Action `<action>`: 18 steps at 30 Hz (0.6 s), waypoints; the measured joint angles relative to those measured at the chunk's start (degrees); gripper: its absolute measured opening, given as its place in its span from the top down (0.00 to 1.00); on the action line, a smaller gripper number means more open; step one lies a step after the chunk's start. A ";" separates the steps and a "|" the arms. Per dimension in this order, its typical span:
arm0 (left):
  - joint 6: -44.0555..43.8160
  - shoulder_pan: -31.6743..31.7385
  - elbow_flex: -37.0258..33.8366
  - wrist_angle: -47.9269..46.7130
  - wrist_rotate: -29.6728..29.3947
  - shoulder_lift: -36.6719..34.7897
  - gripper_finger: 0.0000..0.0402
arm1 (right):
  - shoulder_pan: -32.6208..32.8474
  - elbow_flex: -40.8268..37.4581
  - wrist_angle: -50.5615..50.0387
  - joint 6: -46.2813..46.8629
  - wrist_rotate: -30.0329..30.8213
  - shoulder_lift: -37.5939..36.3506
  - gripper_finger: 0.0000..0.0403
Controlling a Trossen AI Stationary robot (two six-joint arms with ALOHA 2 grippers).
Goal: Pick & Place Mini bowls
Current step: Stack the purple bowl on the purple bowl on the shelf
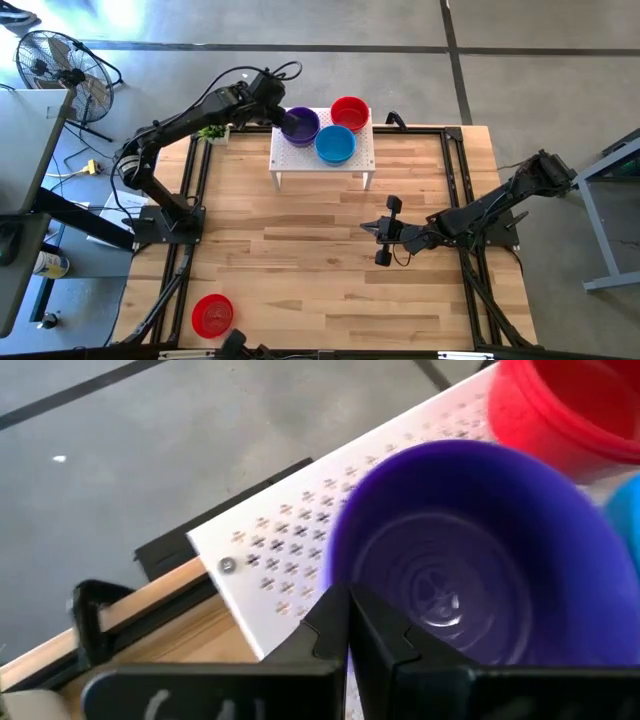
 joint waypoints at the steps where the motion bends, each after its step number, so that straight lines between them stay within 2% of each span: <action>1: 0.08 0.00 0.00 0.34 0.97 0.00 1.00 | 0.00 0.00 0.01 0.00 0.00 0.01 1.00; 7: 3.27 -0.13 0.00 2.81 5.38 0.02 1.00 | 0.00 0.00 0.02 0.00 0.00 0.01 1.00; 15: 4.94 -1.14 0.07 4.00 5.39 3.39 1.00 | -0.02 0.00 0.04 0.00 0.00 0.01 1.00; 18: 4.94 -1.10 -0.07 3.68 2.96 5.19 1.00 | 0.00 0.00 0.04 0.00 0.00 0.01 1.00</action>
